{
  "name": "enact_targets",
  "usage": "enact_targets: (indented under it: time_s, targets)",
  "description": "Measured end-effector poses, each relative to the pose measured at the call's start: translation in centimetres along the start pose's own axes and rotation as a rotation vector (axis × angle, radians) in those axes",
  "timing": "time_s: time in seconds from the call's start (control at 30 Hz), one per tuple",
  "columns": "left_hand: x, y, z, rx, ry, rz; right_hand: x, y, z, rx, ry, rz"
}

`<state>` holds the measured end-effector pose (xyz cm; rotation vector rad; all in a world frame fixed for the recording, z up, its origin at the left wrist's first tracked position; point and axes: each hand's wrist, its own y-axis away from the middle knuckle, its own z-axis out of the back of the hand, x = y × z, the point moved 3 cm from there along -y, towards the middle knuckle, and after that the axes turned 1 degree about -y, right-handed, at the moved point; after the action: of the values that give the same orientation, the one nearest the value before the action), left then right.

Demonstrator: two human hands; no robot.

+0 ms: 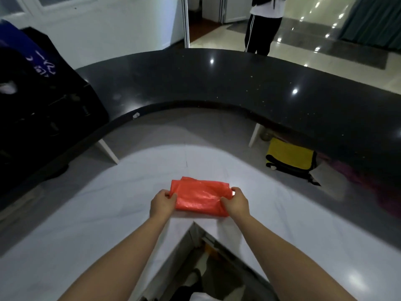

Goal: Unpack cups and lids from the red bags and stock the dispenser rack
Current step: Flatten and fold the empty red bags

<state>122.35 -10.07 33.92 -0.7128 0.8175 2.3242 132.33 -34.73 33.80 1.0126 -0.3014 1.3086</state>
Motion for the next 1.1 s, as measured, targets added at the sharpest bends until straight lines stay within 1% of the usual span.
enact_targets:
  time_s: [0.1, 0.23, 0.4, 0.5, 0.57, 0.63, 0.7, 0.73, 0.8, 0.87, 1.1]
  targets:
    - [0.2, -0.7, -0.5, 0.082, -0.056, -0.037, -0.6, 0.0, -0.8, -0.047, 0.067, -0.052]
    - [-0.1, -1.2, -1.2, 0.105, -0.025, -0.112, 0.4, 0.2, -1.9, -0.089, 0.026, -0.058]
    - [-0.7, -1.4, -2.1, 0.140, -0.120, -0.112, 1.6, -0.4, -2.5, -0.054, -0.108, -0.165]
    - [-1.0, -1.4, -2.4, 0.123, -0.199, -0.113, 1.3, -0.8, -2.6, -0.011, -0.250, -0.260]
    - [-1.1, -1.3, -2.5, 0.116, -0.247, -0.115, 0.9, -0.8, -2.6, 0.023, -0.296, -0.299]
    - [-1.2, -1.3, -2.6, 0.106, -0.304, -0.108, 0.5, -0.7, -2.4, 0.040, -0.212, -0.303]
    - [-1.3, -1.2, -2.7, 0.102, -0.386, -0.101, 0.3, -0.5, -2.0, 0.026, -0.073, -0.262]
    - [-1.4, -1.2, -2.8, 0.098, -0.427, -0.102, 0.2, -0.5, -1.9, 0.008, -0.058, -0.231]
    - [-1.6, -1.2, -3.0, 0.089, -0.478, -0.112, 0.3, -0.3, -1.8, -0.007, -0.131, -0.187]
    - [-1.7, -1.2, -3.2, 0.094, -0.502, -0.120, 0.4, -0.3, -1.7, 0.002, -0.205, -0.188]
    - [-1.7, -0.8, -3.8, 0.101, -0.524, -0.140, -0.4, 0.3, -1.2, 0.069, -0.451, -0.303]
